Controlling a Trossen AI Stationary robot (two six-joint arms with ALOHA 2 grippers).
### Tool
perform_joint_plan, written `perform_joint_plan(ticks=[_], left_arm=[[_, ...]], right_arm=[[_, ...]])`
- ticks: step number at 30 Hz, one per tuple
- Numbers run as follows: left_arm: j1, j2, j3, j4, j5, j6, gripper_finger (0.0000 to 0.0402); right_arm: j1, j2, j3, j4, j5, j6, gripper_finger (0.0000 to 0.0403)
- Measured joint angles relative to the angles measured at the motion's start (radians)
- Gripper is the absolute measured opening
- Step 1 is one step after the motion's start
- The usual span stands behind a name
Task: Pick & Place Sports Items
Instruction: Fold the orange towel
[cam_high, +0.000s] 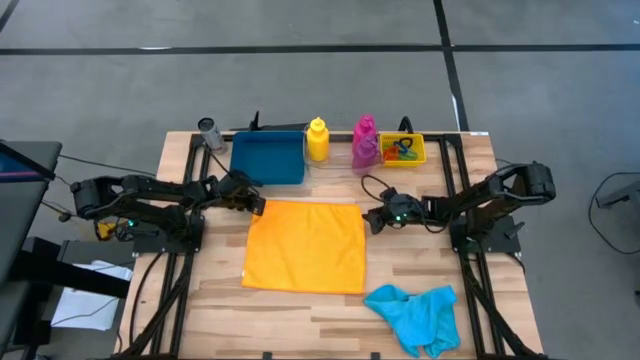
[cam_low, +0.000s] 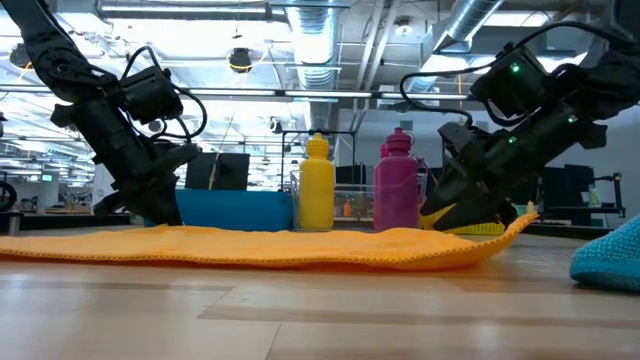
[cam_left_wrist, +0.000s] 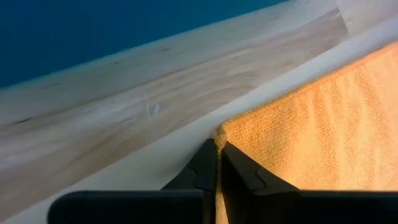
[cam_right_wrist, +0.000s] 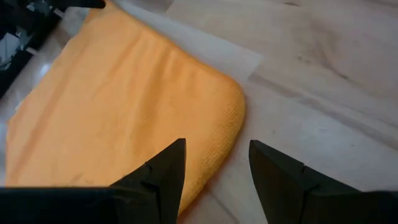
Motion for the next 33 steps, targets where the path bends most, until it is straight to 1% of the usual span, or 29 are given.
perform_joint_plan(ticks=[8, 14, 22, 26, 33], left_arm=[[0.0, 0.0, -0.001, 0.002, -0.003, 0.021, 0.0011], [0.0, 0.0, -0.001, 0.003, -0.006, 0.016, 0.0003], [0.0, 0.0, -0.001, 0.004, -0.007, -0.01, 0.0011], [0.0, 0.0, -0.001, 0.004, -0.007, -0.01, 0.0005], [0.001, 0.0, -0.001, 0.004, 0.009, -0.018, 0.0008]], right_arm=[[0.009, 0.0, 0.0, -0.009, -0.023, 0.016, 0.0169], [0.008, -0.001, 0.002, -0.086, -0.02, 0.041, 0.0169], [0.009, -0.001, 0.0, -0.063, -0.021, 0.038, 0.0169], [0.007, 0.0, 0.0, -0.051, -0.021, 0.022, 0.0169], [-0.033, 0.0, 0.0, -0.037, -0.02, -0.019, 0.0169]])
